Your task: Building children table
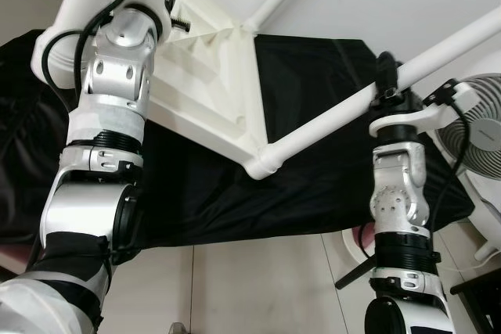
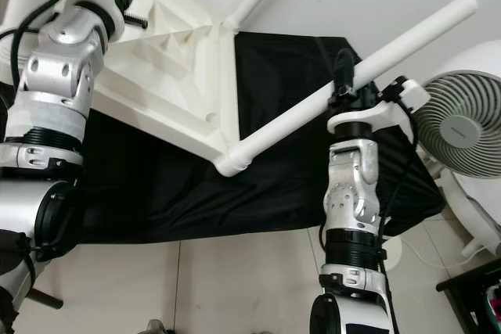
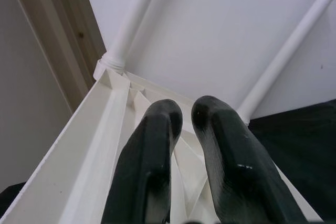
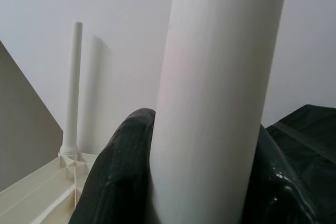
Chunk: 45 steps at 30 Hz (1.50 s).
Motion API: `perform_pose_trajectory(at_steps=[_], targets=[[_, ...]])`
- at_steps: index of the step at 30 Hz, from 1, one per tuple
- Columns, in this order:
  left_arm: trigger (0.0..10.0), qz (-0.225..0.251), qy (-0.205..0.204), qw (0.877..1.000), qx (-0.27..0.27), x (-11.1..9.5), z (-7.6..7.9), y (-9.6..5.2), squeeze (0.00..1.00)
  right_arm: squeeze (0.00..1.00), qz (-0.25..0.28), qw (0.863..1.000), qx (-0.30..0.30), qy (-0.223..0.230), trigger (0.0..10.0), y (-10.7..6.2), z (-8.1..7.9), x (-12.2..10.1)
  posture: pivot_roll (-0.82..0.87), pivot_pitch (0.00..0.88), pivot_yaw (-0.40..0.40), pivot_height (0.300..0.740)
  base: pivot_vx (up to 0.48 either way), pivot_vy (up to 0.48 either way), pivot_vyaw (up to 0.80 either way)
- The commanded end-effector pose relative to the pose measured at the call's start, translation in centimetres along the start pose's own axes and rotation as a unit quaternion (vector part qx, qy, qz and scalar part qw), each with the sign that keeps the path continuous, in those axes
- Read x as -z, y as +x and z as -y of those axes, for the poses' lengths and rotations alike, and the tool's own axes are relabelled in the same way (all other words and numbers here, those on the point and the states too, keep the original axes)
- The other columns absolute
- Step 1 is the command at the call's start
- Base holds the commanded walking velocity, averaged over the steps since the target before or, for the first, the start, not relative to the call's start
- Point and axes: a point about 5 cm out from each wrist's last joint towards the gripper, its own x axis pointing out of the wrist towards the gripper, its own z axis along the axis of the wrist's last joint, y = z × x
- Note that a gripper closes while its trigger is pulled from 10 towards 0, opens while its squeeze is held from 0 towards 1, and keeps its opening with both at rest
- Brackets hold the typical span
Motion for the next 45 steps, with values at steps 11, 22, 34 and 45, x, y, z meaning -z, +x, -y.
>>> perform_pose_trajectory(at_steps=[11, 22, 34, 45], targets=[[10.0, 0.061, -0.008, 0.998, -0.006, -3.7, 0.3, -0.5, 0.00, 0.00, -0.227, 0.964, 0.135, 0.024, 0.0, -6.6, 4.8, 9.4, 0.12, 0.106, 0.010, 0.740, 0.000, 0.000, 0.00], [10.0, -0.020, -0.007, 0.993, 0.118, 0.3, 7.5, -1.8, 0.00, 0.00, -0.286, 0.947, 0.098, 0.104, 0.0, -6.8, 1.6, 13.5, 0.14, 0.118, 0.021, 0.740, 0.000, 0.000, 0.00], [10.0, -0.071, -0.019, 0.990, 0.124, 3.0, 9.1, -3.2, 0.00, 0.00, -0.295, 0.941, 0.088, 0.139, 0.0, -6.0, 0.7, 14.4, 0.13, 0.125, 0.024, 0.740, 0.000, 0.000, 0.00], [10.0, -0.078, -0.019, 0.989, 0.121, 3.1, 9.3, -4.1, 0.00, 0.00, -0.402, 0.893, 0.023, 0.203, 0.0, -7.7, -3.7, 18.3, 0.14, 0.128, 0.018, 0.740, 0.000, 0.000, 0.00]])
